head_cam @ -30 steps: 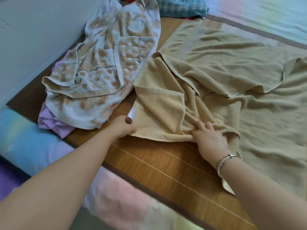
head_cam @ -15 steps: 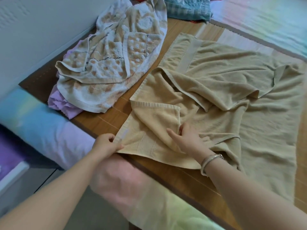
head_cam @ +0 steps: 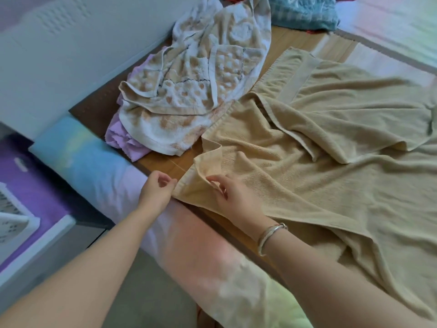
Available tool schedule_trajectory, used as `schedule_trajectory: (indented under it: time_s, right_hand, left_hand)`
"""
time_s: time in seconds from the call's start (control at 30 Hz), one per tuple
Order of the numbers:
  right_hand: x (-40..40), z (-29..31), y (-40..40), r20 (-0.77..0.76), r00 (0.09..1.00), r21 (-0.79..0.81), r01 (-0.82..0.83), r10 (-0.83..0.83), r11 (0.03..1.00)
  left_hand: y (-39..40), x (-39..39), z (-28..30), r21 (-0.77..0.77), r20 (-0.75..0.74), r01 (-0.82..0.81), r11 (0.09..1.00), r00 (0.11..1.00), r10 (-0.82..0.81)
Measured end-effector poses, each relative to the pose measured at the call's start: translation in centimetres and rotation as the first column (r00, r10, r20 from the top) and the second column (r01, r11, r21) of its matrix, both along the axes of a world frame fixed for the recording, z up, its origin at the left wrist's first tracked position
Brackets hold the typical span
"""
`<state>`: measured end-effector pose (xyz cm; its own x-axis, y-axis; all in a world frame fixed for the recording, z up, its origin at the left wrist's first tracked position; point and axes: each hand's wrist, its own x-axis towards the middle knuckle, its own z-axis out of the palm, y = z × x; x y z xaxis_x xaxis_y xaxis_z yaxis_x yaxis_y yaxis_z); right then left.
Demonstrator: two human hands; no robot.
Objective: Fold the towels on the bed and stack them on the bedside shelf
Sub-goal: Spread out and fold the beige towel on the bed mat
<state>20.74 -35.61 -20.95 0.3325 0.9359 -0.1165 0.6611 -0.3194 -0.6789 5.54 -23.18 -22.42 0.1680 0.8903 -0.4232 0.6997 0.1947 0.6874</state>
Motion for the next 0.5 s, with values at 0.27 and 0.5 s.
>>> schedule_trajectory:
  time_s: [0.27,0.5]
  right_hand:
    - [-2.3,-2.4,0.9,0.003,0.981,-0.167,-0.188,0.191,0.968]
    - [2.1,-1.7,-2.3,0.185,0.982,-0.089,-0.018,0.035,0.996]
  left_hand:
    - [1.0,1.0,0.4,-0.149,-0.072,0.128,0.980,0.988,-0.140]
    - [0.6,0.3,-0.3,-0.074,-0.014,0.202,0.977,0.979,-0.203]
